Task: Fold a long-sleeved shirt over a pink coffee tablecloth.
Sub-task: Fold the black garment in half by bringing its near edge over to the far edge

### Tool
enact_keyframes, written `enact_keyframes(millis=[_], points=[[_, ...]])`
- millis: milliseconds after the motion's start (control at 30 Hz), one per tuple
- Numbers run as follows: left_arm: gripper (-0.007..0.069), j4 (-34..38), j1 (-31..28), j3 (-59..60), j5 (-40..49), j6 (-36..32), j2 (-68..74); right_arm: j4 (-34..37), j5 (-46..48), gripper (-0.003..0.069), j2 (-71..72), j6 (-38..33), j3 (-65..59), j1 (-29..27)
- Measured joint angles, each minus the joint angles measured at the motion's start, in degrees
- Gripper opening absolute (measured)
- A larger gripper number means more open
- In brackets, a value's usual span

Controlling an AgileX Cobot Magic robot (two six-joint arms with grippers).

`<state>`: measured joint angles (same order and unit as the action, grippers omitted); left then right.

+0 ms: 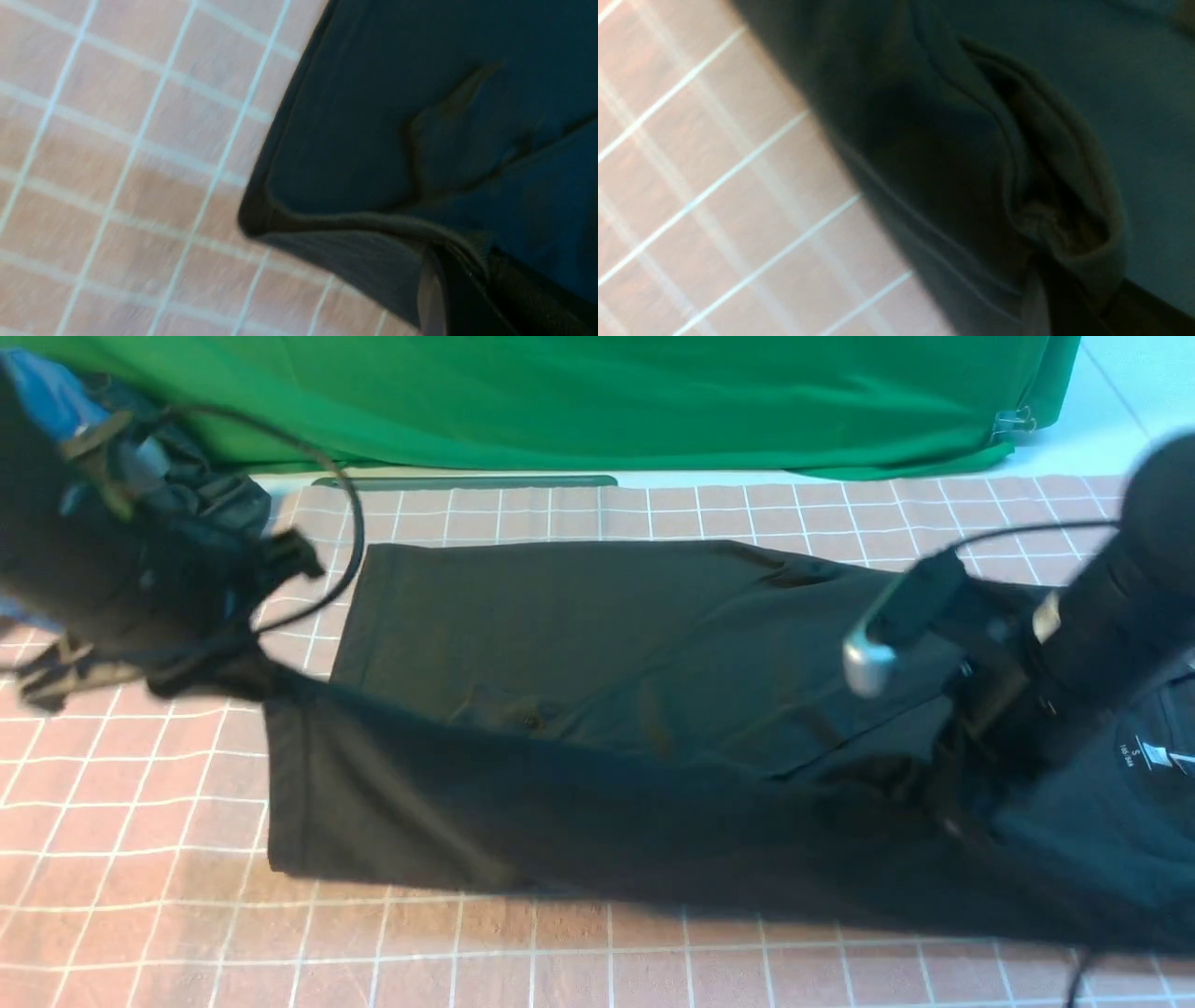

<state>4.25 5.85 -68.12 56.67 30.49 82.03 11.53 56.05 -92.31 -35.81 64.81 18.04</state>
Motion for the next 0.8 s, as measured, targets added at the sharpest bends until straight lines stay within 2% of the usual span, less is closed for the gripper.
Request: enact_keyframes(millis=[100,467,700,800], points=[[0.0031,0.7,-1.1,-7.4,-0.3,-0.6,8.1,0.2,2.5,0.005,-8.7,-0.4,10.1,-2.8],[0.0031,0.5,-2.4,-29.3,0.6,0.1,26.4,0.5,10.0,0.005,-27.5,1.3,41.2,-6.8],[0.0031,-1.9,-3.0,-30.8,1.9,0.3,28.9,1.2,9.7,0.0061,-33.4,2.3,46.7,-6.8],[0.0031,-1.9,-3.0,-30.8,2.0,0.3,29.0,1.1,6.4,0.0129,-35.2,3.0,46.8,-6.8]])
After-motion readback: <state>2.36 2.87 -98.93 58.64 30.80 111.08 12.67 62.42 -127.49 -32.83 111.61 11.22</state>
